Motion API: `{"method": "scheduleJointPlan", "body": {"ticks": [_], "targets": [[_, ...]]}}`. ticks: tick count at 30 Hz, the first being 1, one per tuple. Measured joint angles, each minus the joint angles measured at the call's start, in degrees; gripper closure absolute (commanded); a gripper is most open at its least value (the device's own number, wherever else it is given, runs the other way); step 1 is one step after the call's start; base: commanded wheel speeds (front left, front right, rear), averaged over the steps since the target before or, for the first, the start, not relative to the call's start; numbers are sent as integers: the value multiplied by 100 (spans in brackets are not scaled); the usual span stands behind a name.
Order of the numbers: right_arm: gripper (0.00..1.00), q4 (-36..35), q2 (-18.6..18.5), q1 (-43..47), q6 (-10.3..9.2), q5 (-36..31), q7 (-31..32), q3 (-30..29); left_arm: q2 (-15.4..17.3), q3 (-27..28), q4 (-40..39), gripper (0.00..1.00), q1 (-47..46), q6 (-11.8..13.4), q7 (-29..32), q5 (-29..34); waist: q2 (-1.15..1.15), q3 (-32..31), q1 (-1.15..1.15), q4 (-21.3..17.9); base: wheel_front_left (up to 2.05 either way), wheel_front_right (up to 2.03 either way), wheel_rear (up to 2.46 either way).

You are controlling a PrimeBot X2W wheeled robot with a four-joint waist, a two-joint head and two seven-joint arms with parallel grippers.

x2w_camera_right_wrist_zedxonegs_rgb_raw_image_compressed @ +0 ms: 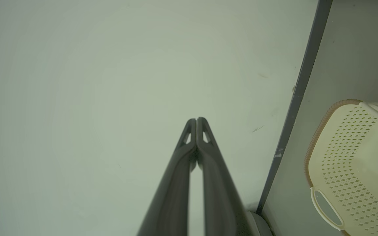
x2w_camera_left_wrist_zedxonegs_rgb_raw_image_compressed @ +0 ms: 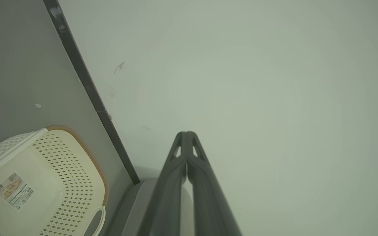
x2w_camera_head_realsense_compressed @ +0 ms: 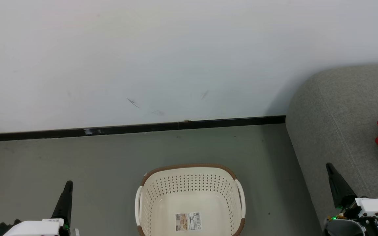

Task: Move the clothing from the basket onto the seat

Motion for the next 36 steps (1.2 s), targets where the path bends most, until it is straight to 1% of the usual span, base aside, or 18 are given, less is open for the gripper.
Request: {"method": "scheduleJointPlan", "body": {"ticks": [36], "targets": [[100, 2, 18, 0, 0, -14, 18, -18, 0, 1, -9, 100, 0, 0, 0, 0, 0, 1, 0, 0, 0, 0, 0]]}}
